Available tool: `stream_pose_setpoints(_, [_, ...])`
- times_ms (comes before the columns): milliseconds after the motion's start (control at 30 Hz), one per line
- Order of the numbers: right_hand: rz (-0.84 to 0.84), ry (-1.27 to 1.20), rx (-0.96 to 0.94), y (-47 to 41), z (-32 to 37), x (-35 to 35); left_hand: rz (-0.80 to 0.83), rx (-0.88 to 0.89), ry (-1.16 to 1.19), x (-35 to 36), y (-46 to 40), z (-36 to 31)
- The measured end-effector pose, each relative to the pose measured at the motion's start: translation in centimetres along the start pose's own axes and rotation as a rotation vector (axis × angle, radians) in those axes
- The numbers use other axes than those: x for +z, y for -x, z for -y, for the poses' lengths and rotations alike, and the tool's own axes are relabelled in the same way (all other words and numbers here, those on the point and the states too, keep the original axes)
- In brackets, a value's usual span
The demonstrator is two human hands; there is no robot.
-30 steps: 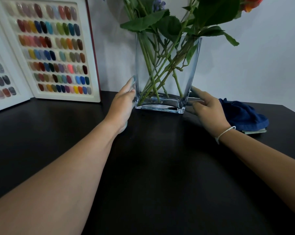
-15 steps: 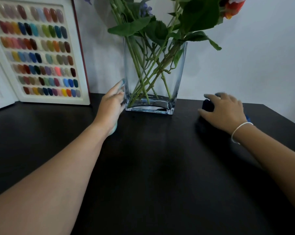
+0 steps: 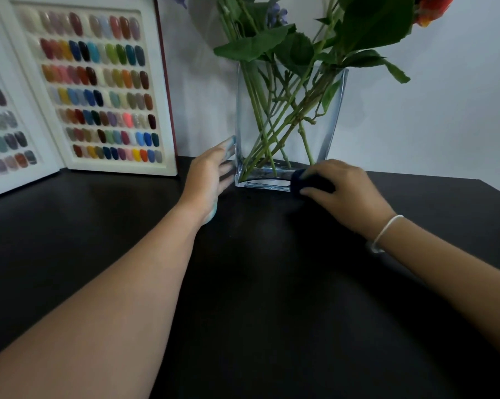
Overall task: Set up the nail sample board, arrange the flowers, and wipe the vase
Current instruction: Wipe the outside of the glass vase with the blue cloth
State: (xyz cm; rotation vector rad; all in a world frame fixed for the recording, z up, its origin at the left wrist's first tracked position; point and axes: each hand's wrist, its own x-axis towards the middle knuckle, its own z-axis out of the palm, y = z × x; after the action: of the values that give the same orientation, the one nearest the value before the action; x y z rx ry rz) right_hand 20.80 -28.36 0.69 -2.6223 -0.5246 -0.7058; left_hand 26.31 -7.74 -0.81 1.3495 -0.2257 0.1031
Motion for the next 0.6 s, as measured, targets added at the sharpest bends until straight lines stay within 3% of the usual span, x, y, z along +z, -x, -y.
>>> stream_pose_setpoints(333, [0.095, 0.061, -0.143, -2.7, 4.9, 2.2, 0.013, -0.076, 0.086, -0.4, -0.4, 0.1])
stream_pose_setpoints(600, [0.301, 0.141, -0.154, -4.9, 5.3, 3.9, 0.044, -0.065, 0.091, -0.5, -0.4, 0.1])
